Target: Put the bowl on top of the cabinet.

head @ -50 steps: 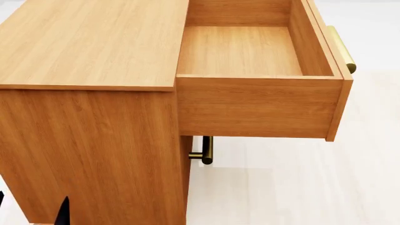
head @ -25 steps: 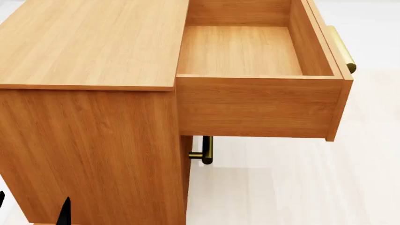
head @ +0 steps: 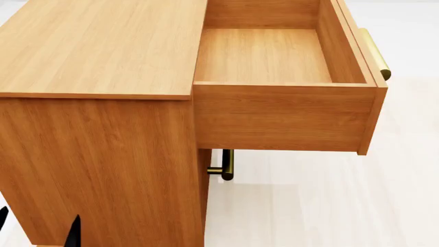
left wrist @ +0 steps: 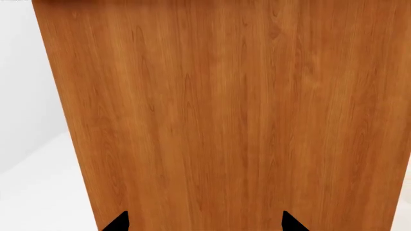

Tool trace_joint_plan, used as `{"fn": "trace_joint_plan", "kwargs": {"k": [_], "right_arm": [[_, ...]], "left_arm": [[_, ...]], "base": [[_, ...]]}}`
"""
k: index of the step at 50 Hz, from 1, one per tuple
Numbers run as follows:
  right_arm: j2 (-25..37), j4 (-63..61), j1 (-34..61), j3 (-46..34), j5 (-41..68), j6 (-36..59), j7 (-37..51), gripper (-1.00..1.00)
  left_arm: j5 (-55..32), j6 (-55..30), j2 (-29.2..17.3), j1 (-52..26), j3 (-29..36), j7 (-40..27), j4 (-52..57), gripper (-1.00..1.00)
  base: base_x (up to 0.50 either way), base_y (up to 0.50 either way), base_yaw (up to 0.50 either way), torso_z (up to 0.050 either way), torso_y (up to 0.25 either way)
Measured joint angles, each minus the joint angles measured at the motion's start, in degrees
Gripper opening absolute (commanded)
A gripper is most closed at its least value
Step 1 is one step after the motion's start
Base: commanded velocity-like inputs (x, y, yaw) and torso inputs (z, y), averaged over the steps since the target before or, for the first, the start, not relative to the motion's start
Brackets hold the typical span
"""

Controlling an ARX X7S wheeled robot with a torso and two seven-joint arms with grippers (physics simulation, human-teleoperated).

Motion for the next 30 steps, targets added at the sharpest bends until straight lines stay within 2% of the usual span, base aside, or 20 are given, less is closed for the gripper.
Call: {"fn": "trace_joint_plan", "kwargs": {"k": [8,17,30], "right_arm": [[-8.8,10.9,3.2,-1.8,-7.3,-6.1,-7.9,-1.0],[-18.1,20.5,4.9,4.7,-21.5,-11.0,-18.6,-1.0],[-23.5,23.2,5.7,4.8,-22.0,-14.9,-22.0,-1.0]], "left_arm": [[0.0,-0.1,-0.4,0.1,0.0,-0.2,0.3,1.0],[0.0,0.3,-0.5,-0.1,0.2,0.1,-0.2,1.0],[-0.4,1.2,-0.7,-0.1,0.0,0.6,-1.3,1.0]], "base": [[0.0,0.0,0.0,0.0,0.001],[0.0,0.0,0.0,0.0,0.0],[0.0,0.0,0.0,0.0,0.001]]}}
